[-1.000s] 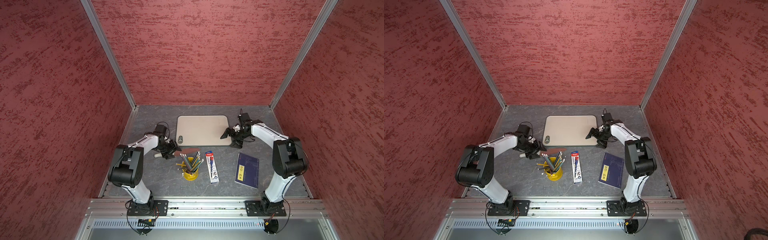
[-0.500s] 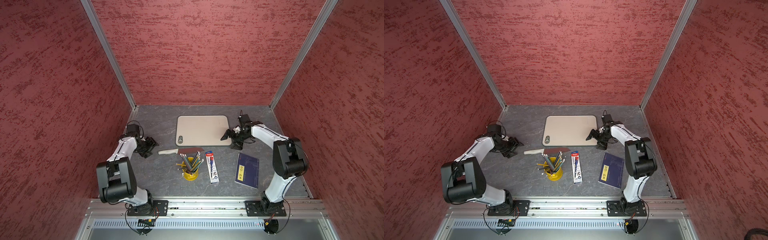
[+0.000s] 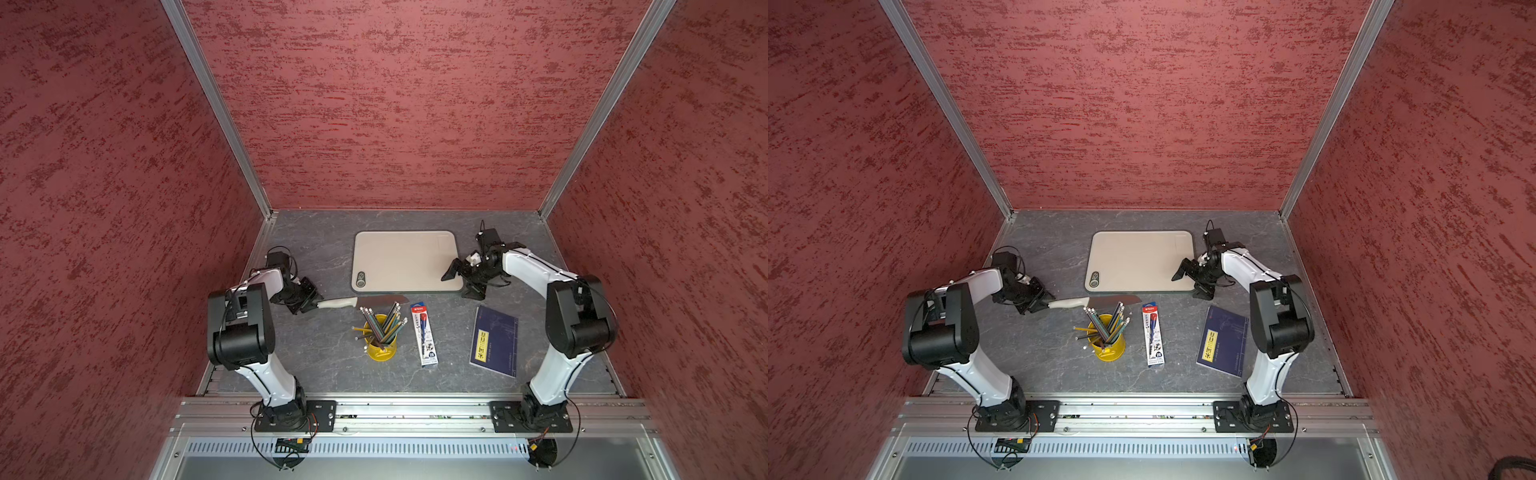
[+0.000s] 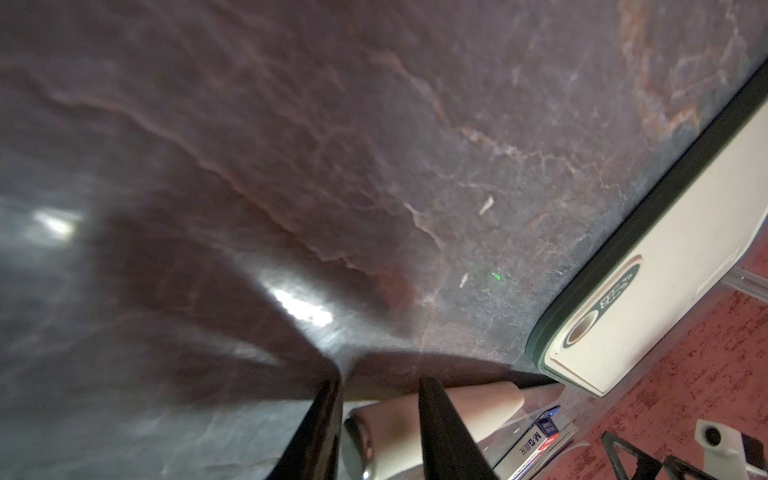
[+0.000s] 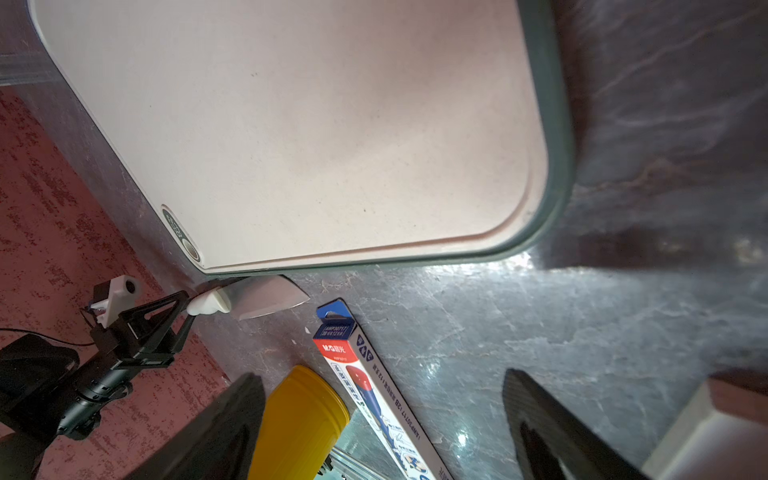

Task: Align the knife with the edge of the cutting board
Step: Move the knife to the center of the board.

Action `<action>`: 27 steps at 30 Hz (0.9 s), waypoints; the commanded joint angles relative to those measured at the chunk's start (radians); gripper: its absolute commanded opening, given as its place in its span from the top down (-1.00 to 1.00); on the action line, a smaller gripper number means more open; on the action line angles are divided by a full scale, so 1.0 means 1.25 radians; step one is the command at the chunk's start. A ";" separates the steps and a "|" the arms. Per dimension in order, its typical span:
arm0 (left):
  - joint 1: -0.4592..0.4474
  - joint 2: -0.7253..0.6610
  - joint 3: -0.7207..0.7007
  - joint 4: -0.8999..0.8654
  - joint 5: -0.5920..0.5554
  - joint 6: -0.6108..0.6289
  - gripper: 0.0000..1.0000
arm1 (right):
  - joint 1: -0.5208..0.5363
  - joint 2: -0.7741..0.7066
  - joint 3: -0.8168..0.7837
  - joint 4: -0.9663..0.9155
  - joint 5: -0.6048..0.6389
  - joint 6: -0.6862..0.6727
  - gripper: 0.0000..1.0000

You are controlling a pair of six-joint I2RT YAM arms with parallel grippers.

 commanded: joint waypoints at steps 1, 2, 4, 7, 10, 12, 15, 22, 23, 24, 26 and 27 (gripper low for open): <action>-0.049 0.008 -0.026 0.037 0.038 -0.013 0.43 | 0.001 -0.028 -0.018 -0.006 0.009 -0.014 -0.90; -0.069 0.004 -0.031 0.050 0.058 -0.013 0.43 | 0.001 -0.026 -0.016 -0.007 0.009 -0.013 -0.90; -0.142 -0.001 -0.035 0.075 0.093 -0.011 0.42 | 0.001 -0.023 -0.013 -0.008 0.009 -0.012 -0.90; -0.254 0.031 -0.006 0.119 0.166 -0.015 0.36 | 0.001 -0.020 -0.009 -0.006 0.012 -0.010 -0.90; -0.331 0.057 0.049 0.134 0.197 -0.020 0.29 | 0.002 -0.014 0.003 -0.014 0.019 -0.016 -0.90; -0.343 0.065 0.063 0.173 0.259 -0.036 0.25 | 0.001 -0.014 0.009 -0.018 0.030 -0.017 -0.89; -0.337 0.058 0.082 0.157 0.291 -0.015 0.20 | 0.000 -0.022 0.019 -0.027 0.057 -0.012 -0.90; -0.273 0.042 0.043 0.115 0.301 0.034 0.18 | 0.007 -0.060 0.048 -0.115 0.146 0.078 -0.91; -0.262 0.033 0.034 0.116 0.294 0.028 0.19 | 0.014 -0.070 0.045 -0.126 0.144 0.111 -0.90; -0.250 0.024 0.025 0.119 0.288 0.020 0.19 | 0.028 -0.082 0.039 -0.129 0.140 0.146 -0.90; -0.222 0.010 0.011 0.119 0.269 0.002 0.21 | 0.065 -0.102 0.025 -0.122 0.134 0.211 -0.89; -0.207 0.003 0.004 0.120 0.267 -0.004 0.21 | 0.089 -0.111 0.019 -0.109 0.133 0.250 -0.88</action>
